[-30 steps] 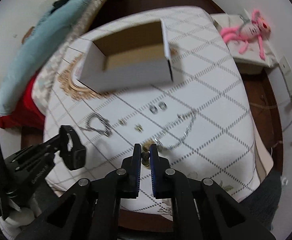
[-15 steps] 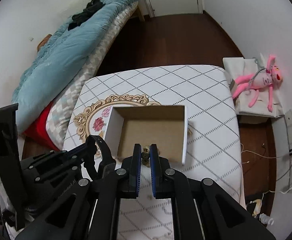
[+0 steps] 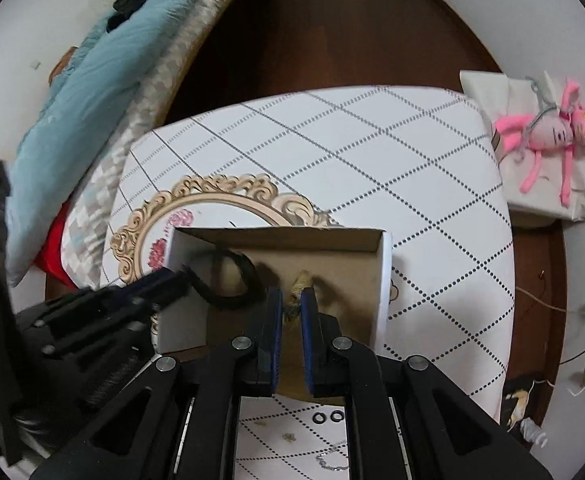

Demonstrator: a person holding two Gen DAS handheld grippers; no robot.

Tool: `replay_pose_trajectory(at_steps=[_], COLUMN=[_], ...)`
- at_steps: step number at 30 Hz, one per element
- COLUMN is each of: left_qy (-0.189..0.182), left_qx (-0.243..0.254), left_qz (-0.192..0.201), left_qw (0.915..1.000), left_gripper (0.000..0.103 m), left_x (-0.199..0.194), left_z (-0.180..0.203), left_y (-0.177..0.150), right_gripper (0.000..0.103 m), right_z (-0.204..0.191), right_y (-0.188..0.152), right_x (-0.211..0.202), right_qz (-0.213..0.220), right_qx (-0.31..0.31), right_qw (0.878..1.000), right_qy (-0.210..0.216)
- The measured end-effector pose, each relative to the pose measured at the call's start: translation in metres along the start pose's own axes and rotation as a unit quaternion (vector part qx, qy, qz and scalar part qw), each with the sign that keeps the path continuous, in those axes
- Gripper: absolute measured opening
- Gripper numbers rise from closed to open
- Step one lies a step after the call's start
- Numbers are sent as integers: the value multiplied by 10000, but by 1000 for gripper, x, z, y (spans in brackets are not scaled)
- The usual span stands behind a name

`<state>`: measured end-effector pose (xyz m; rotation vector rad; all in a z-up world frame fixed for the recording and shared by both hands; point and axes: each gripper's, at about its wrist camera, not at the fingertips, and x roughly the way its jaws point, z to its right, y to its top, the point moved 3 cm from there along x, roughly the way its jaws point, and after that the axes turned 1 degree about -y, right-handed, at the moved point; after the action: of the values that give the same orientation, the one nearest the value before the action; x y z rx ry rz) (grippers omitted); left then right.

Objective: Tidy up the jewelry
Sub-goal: 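Carry the watch band with the left gripper into the box while the right gripper drops the bead bracelet there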

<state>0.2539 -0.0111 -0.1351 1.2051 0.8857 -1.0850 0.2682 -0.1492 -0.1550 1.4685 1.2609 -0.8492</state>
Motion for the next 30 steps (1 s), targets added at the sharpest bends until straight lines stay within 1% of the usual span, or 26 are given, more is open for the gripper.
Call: replay_pose_trajectory(at_steps=[1,2,3,4,6,7,8,9,11,12,14,17,22,26,30], left_qy=[63,122,204,296,446,565,677,746,893,912,1037,1100,1067,1033,976], left_qx=[-4,-4,-10,-37,-2,12,27,44,76,85,67,32,-74,-59,-22], left_qz=[40,119,212,293,459,498,550,632,767,777,767,772,821,966,1162], left_qw=[10000,9999,9996,9991,9979,9972,9962,9952,9930,9928,9916,9909,9909,9899,9884], left_gripper=[36,45,65,75,77,80,83,86,99,103,103,103,103,103,103], left_x=[-2,-5,-9,-12,-17,-17,-17,-18,-17,-15,-10,-7,-10,-21,-40], left_z=[-1,-1,-3,-4,-7,-9,-11,-13,-16,-18,-22,-24,-23,-17,-10], left_y=[1,1,1,1,-1,-2,-5,-8,-16,-19,-27,-37,-49,-55,-59], right_gripper=[18,34,48,52,65,70,84,93,95,96,101,101,101,102,101], right_z=[3,6,9,11,16,18,19,20,23,25,28,30,31,27,20], right_y=[0,-2,-3,-4,-9,-11,-17,-20,-30,-33,-42,-50,-60,-66,-73], right_x=[0,-1,-4,-6,-10,-11,-11,-12,-9,-8,-3,0,-1,-13,-37], right_qz=[-4,51,105,158,227,254,315,357,357,348,359,417,543,686,955], right_qx=[32,28,23,7,-21,-64,-125,-170,-197,-194,-173,-147,-54,-30,-26], right_qw=[10000,9999,9998,9995,9987,9977,9954,9934,9901,9893,9876,9857,9839,9829,9804], right_qy=[-51,-112,-190,-289,-455,-629,-897,-1077,-1346,-1405,-1520,-1626,-1700,-1709,-1721])
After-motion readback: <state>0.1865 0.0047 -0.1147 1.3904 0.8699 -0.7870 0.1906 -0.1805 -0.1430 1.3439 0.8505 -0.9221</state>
